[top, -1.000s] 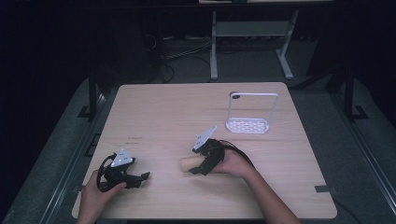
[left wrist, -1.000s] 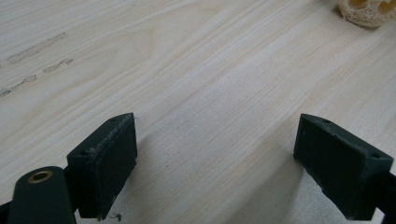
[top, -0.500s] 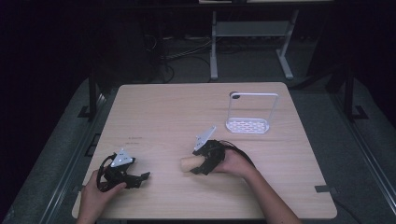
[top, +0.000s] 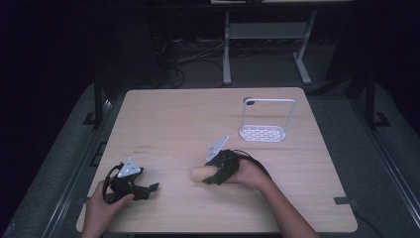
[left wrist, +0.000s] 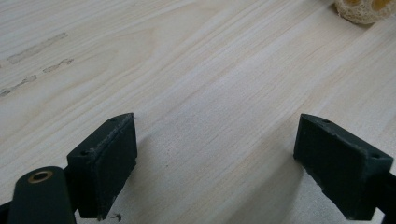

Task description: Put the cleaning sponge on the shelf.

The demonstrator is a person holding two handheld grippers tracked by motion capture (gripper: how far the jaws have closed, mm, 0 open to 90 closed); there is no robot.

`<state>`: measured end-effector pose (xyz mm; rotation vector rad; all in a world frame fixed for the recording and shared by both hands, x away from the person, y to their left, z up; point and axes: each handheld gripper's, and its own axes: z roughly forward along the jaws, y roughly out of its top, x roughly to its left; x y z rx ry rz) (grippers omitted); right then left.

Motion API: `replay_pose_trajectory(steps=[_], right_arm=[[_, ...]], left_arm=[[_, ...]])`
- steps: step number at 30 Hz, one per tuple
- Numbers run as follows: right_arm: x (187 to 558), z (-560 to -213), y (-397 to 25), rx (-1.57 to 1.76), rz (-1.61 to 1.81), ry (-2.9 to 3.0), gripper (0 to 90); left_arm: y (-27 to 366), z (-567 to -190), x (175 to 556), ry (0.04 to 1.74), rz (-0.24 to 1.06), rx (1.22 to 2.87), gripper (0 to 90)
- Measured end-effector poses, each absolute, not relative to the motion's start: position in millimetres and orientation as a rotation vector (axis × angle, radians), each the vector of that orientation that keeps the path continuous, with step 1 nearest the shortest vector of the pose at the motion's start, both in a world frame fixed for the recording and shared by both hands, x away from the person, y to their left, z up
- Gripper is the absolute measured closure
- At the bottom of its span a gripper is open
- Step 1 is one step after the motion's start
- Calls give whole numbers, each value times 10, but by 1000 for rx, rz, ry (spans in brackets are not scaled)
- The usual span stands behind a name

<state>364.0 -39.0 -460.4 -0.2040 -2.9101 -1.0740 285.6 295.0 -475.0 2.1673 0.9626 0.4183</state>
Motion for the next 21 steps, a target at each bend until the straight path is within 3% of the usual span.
replay_pose_trajectory(steps=[21], right_arm=[[3602, -4471, -498, -330, -1160, -2900, 386]], left_arm=[[2950, -4750, 2856, 963, 418, 2167, 129]])
